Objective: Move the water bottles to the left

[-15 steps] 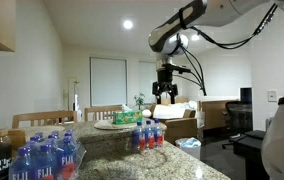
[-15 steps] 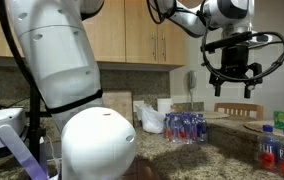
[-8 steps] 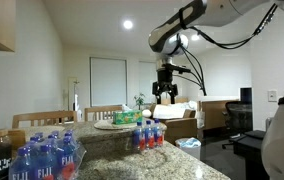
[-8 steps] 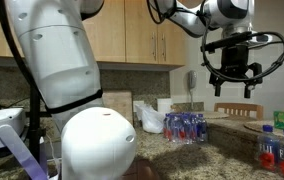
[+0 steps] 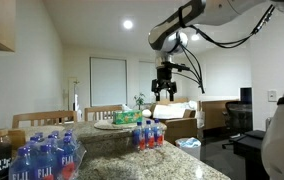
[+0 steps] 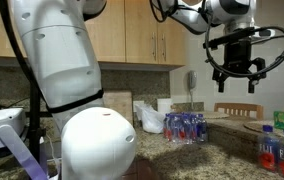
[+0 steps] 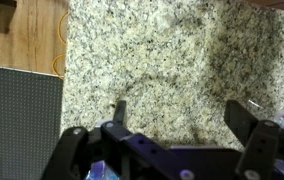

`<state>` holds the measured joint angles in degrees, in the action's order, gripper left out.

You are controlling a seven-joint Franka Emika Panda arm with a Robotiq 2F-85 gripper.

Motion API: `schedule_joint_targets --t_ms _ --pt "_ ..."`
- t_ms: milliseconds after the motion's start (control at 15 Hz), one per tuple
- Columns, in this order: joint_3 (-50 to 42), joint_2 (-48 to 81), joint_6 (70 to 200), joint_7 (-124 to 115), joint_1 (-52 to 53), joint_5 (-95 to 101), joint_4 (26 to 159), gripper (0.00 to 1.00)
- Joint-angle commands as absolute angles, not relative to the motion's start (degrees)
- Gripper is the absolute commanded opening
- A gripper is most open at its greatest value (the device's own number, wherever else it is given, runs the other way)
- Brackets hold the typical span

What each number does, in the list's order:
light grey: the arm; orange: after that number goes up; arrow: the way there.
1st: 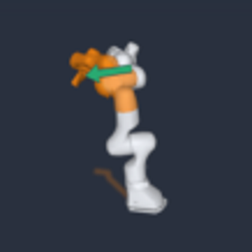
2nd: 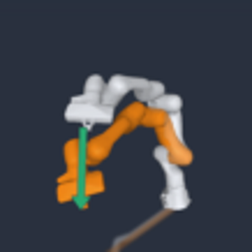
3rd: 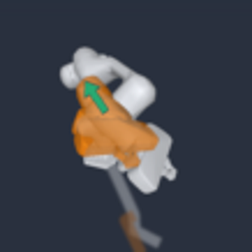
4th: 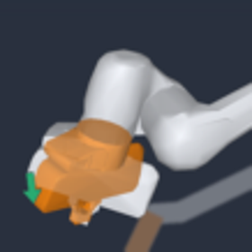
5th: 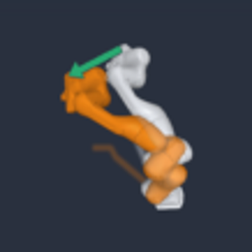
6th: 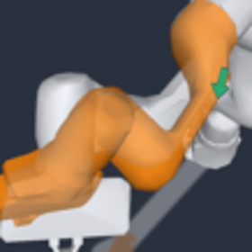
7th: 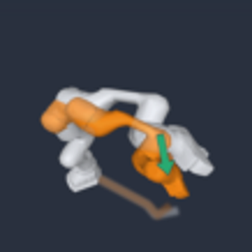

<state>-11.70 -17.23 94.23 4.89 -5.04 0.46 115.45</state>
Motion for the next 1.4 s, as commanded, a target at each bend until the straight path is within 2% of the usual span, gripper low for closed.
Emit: schedule_joint_targets --t_ms 0,667,733,1133,1333 --pt "-12.18 -7.98 92.09 7.02 -5.82 -1.48 103.03 1.0" --pt "-9.93 22.26 87.79 5.84 -9.23 -6.17 71.05 1.0" --pt "-9.27 17.1 91.68 4.64 -7.83 -3.87 78.95 1.0" --pt "-10.71 22.35 89.51 4.89 -8.2 -4.72 71.92 1.0" --pt "-8.3 26.96 86.16 3.97 -9.22 -4.55 66.71 1.0"
